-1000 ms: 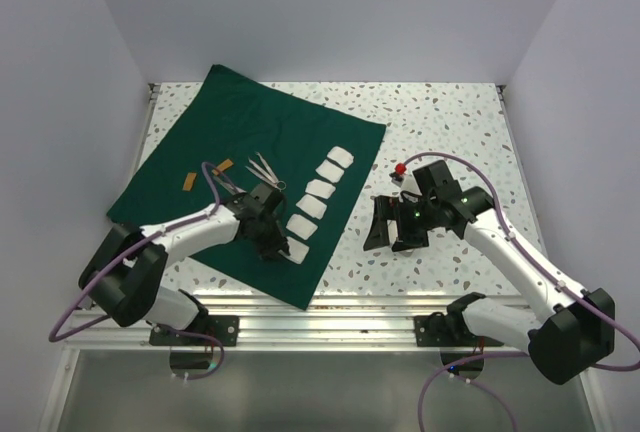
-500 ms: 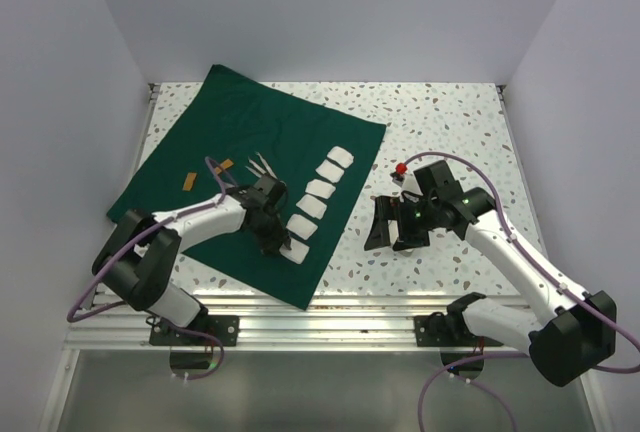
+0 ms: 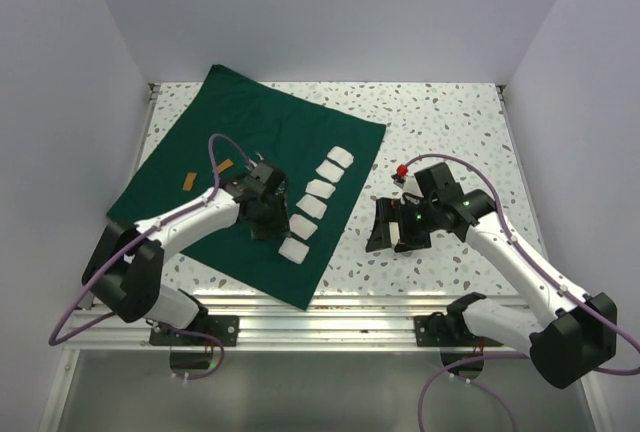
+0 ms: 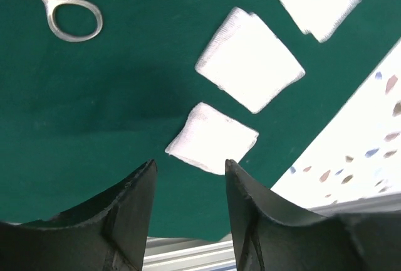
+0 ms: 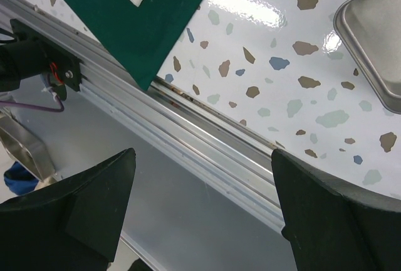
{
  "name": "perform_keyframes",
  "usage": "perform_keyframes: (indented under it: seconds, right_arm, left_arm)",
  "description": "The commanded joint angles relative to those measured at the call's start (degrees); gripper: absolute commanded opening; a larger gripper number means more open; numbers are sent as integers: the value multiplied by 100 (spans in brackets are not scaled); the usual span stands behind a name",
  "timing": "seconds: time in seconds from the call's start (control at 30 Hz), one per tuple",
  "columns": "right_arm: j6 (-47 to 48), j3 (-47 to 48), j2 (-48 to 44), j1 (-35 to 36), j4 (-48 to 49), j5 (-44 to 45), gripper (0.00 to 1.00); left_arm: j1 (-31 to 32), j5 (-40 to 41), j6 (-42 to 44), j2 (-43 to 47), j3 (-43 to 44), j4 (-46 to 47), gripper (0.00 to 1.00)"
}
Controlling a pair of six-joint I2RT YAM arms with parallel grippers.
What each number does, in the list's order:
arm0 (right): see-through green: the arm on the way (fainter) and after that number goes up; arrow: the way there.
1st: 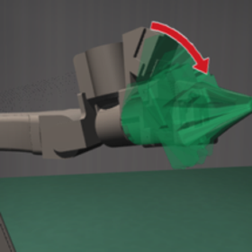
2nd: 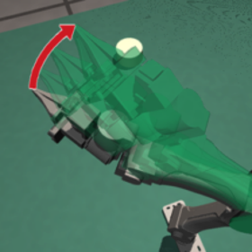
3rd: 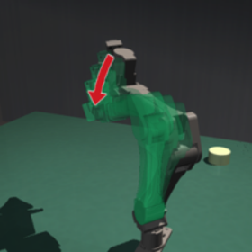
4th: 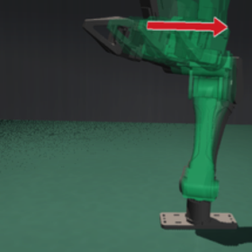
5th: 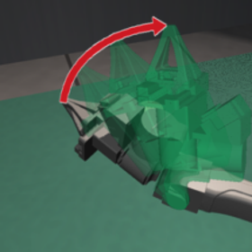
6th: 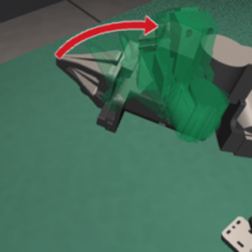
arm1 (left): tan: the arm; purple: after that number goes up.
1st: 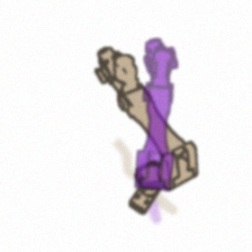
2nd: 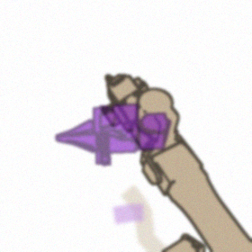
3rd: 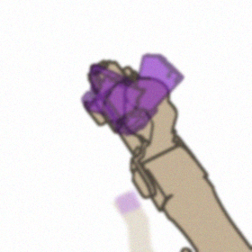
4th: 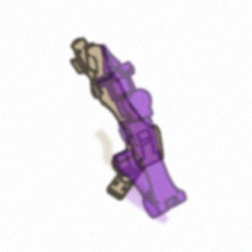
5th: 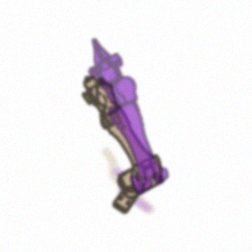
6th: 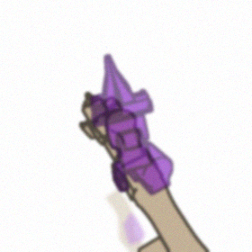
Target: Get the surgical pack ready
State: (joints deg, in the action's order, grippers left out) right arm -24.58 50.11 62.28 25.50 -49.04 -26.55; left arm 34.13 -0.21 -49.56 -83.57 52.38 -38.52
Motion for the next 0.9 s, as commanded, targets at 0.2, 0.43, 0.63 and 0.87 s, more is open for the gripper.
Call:
perform_keyframes:
  seconds: [0.2,0.43,0.63,0.87]
  right_arm:
    - [58,-194,-164,-10,8,-96,93]
    - [41,-133,-208,-10,-53,-62,93]
    - [6,-150,-269,-10,-71,0,93]
    - [-21,-168,-225,-18,-1,0,93]
  left_arm:
    - [-170,-1551,3118,7,-148,880,56]
    - [-407,-1931,3875,-309,-518,1285,48]
    - [-425,-1930,3919,-520,-500,1321,45]
    - [-398,-1948,3902,-643,-509,1339,40]
